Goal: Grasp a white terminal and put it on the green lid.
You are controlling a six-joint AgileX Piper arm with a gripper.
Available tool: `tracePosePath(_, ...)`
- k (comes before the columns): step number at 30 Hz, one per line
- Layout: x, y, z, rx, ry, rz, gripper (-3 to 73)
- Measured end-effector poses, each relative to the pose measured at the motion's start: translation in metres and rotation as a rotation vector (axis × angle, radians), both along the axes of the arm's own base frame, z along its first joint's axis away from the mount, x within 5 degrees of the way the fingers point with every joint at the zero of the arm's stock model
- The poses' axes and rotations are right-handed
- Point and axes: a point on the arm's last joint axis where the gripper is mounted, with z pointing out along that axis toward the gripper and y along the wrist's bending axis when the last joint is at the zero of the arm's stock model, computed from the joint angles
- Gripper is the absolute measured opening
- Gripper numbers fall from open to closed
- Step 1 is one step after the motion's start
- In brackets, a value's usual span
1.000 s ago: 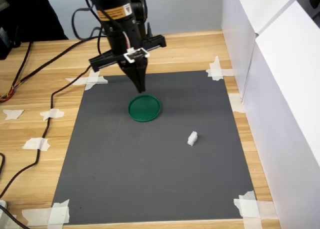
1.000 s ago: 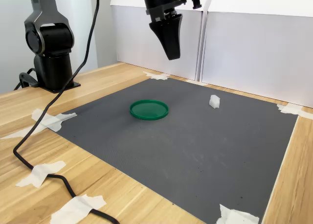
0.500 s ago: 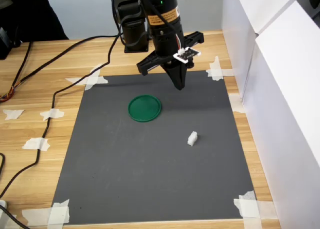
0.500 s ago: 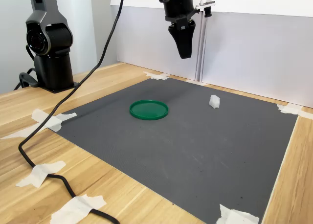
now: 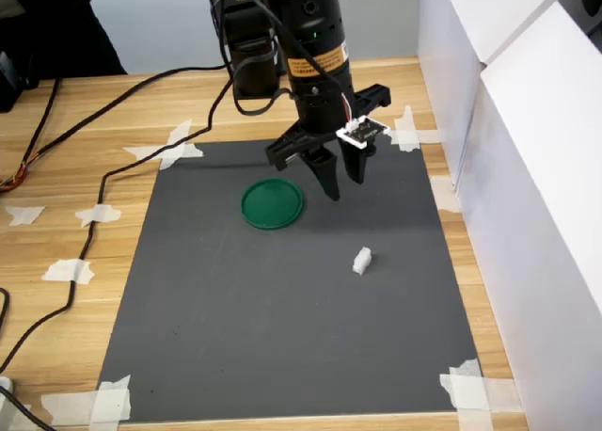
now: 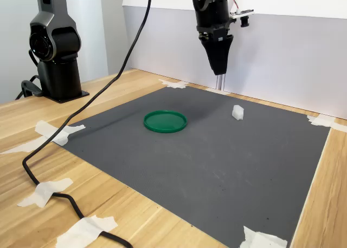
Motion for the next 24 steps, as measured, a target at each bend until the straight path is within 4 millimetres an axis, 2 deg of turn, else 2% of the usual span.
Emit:
tracePosePath(3, 0.003, 0.001, -0.005, -0.007, 0.002, -0.002, 66.3)
tracePosePath(5, 0.005, 0.001, -0.008, -0.011, 0.002, -0.002, 69.8)
tracePosePath(18, 0.028, 0.009, -0.042, -0.015, 0.023, -0.018, 71.5)
tracePosePath(24, 0.044, 0.015, -0.048, -0.012, 0.016, -0.019, 71.5)
